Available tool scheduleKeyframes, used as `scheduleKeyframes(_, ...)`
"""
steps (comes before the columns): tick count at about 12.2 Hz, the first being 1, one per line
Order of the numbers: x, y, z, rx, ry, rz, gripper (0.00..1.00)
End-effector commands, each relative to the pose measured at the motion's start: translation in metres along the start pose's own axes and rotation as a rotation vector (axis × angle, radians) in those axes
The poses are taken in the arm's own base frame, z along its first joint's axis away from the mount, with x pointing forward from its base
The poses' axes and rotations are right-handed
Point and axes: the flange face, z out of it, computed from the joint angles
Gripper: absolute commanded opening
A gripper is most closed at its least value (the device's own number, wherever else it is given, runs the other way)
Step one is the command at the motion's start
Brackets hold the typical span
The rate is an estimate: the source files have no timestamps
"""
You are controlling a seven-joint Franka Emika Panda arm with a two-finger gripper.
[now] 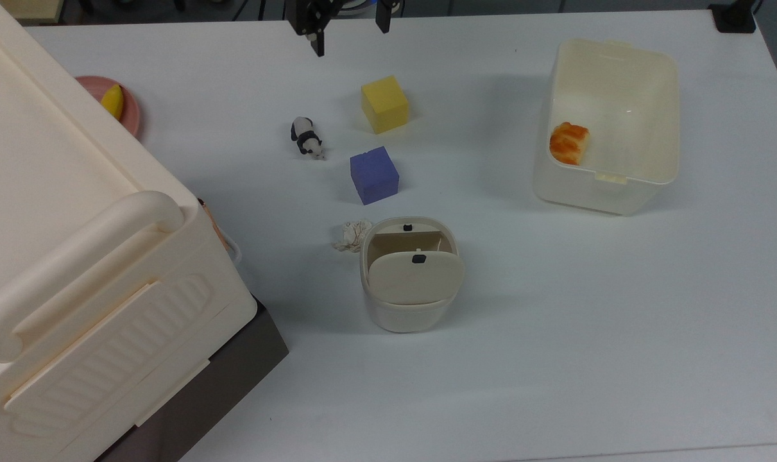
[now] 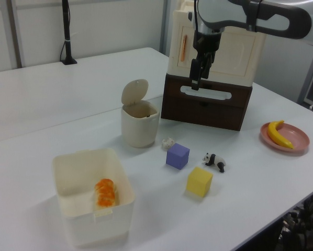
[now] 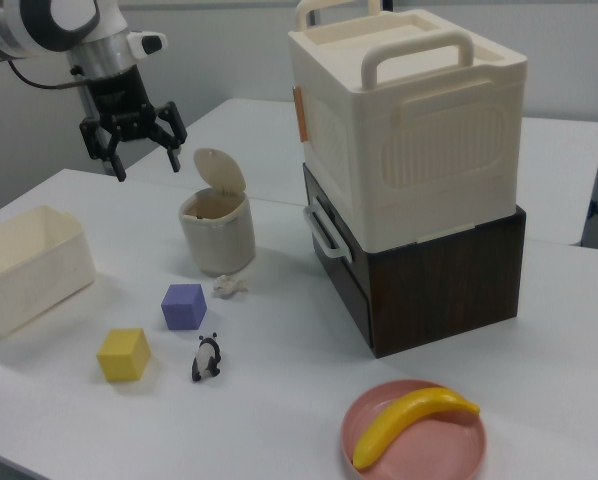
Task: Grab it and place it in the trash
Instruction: 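Move the gripper down toward the white paper beside the trash can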
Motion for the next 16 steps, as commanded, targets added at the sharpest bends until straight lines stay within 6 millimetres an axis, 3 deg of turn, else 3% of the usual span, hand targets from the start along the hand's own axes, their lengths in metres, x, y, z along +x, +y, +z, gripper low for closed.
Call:
scheduleKeyframes(1, 0.01, 0.022, 0.017, -0.027, 0.061, -0.032, 1.0)
scheduleKeyframes(5, 0.043, 0.046, 0.082, -0.109, 0.022, -0.118, 1.0)
scheduleKeyframes(10, 0.066, 0.044, 0.144, -0.091, -0.012, -0.221, 1.0)
scheduleKeyframes(16, 0.077, 0.026, 0.196, -0.078, -0.098, -0.3, 1.0)
